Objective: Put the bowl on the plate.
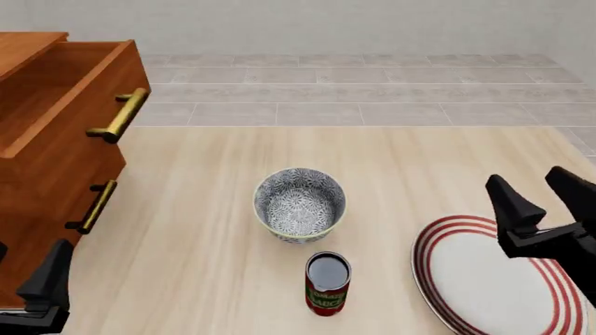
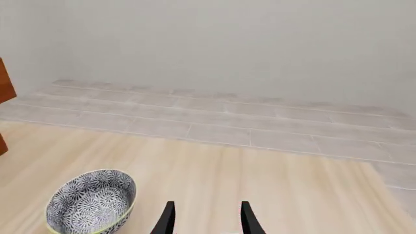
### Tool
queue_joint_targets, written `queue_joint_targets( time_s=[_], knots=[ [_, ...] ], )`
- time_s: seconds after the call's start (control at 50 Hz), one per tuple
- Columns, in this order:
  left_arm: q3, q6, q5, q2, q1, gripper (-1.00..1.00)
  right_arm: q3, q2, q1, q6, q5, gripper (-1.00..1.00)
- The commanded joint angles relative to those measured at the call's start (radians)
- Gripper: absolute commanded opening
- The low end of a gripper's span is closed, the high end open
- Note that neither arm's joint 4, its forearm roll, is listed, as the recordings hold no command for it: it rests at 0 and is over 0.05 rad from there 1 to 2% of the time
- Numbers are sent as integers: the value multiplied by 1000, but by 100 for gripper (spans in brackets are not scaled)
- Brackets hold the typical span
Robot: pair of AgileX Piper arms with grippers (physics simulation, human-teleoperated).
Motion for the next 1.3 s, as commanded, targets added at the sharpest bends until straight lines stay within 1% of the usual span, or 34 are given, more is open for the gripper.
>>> queue_joint_targets(
  time_s=[0.02,0.04,0.08,0.1,0.14,0.16,0.2,0.24,0.26,0.34,0.42,0.44,0.46,0.5,0.52,0.54,0.56,0.6,0.62,0.64,0.7,0.72,0.74,0.78,0.8,0.82,0.86,0.9,0.98,1.06,1.12,1.26,1.3],
  knots=[
    [0,0,0,0,0,100,-130,195,104,-18,-12,100],
    [0,0,0,0,0,100,-145,214,109,0,-6,100],
    [0,0,0,0,0,100,-152,219,109,-9,-6,100],
    [0,0,0,0,0,100,-179,258,146,-35,2,100],
    [0,0,0,0,0,100,-201,279,158,-4,8,100],
    [0,0,0,0,0,100,-218,301,160,-1,11,100],
    [0,0,0,0,0,100,-235,329,165,-23,12,100],
    [0,0,0,0,0,100,-275,386,155,-18,21,100],
    [0,0,0,0,0,100,-278,377,156,-19,20,100],
    [0,0,0,0,0,100,-334,450,182,5,48,100],
    [0,0,0,0,0,100,-391,518,217,43,77,100],
    [0,0,0,0,0,100,-402,528,225,42,81,100],
    [0,0,0,0,0,100,-416,544,240,61,93,100],
    [0,0,0,0,0,100,-459,609,267,79,129,100],
    [0,0,0,0,0,100,-468,622,276,78,136,100],
    [0,0,0,0,0,100,-484,640,277,58,144,100],
    [0,0,0,0,0,100,-495,660,290,58,154,100],
    [0,0,0,0,0,100,-507,674,296,80,157,100],
    [0,0,0,0,0,100,-514,687,316,77,168,100],
    [0,0,0,0,0,100,-522,703,316,59,172,100],
    [0,0,0,0,0,100,-537,735,339,87,189,100],
    [0,0,0,0,0,100,-537,735,339,87,190,100],
    [0,0,0,0,0,100,-561,779,323,77,212,100],
    [0,0,0,0,0,100,-566,787,340,71,227,100],
    [0,0,0,0,0,100,-583,812,334,93,246,100],
    [0,0,0,0,0,100,-584,806,341,88,247,100],
    [0,0,0,0,0,100,-601,829,350,116,273,100],
    [0,0,0,0,0,100,-615,845,365,125,290,100],
    [0,0,0,0,0,100,-633,877,381,122,309,100],
    [0,0,0,0,0,100,-645,895,386,145,320,100],
    [0,0,0,0,0,100,-670,929,374,145,335,100],
    [0,0,0,0,0,100,-710,985,350,120,364,100],
    [0,0,0,0,0,100,-721,1005,354,122,373,100]
  ],
)
